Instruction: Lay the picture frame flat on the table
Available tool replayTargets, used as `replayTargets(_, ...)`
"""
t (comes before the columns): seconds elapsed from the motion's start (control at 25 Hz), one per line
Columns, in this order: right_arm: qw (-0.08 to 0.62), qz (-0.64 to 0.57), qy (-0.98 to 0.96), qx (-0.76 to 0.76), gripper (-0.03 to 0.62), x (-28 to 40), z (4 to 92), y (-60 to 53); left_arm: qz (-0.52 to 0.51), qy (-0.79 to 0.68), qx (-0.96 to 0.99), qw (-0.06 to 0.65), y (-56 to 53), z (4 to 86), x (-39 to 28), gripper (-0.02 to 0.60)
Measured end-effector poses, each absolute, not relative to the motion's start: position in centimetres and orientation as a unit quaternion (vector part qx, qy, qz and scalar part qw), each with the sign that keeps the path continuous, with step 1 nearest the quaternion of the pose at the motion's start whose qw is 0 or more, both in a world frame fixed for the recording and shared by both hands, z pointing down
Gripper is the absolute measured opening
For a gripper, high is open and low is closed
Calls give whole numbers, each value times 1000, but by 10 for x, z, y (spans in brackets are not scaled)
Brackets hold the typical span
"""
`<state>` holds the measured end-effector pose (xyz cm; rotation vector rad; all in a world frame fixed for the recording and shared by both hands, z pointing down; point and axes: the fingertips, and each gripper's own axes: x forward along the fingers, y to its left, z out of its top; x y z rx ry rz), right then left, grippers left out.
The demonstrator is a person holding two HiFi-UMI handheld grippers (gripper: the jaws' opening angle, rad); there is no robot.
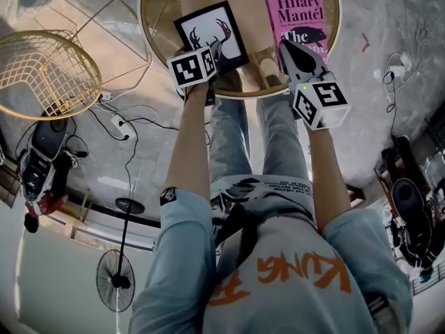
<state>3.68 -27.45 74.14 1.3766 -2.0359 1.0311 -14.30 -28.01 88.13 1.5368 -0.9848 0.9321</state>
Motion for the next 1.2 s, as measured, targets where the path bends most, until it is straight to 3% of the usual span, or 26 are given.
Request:
replayTargets(0.24,233,367,-752,495,-2,34,723,-272,403,-440,627,501,-267,868,-159,354)
replayTargets(0.52,228,347,-771,483,-2,33,684,-263,333,-476,626,521,-248,815,-157,347)
replayTargets(0.88,207,313,-810,451,-2,11,617,-279,192,-575,607,514,-247,703,-174,36)
replayTargets(1.2,169,284,-835,440,-2,10,541,-288,111,-639,628,431,-232,583,-168,21)
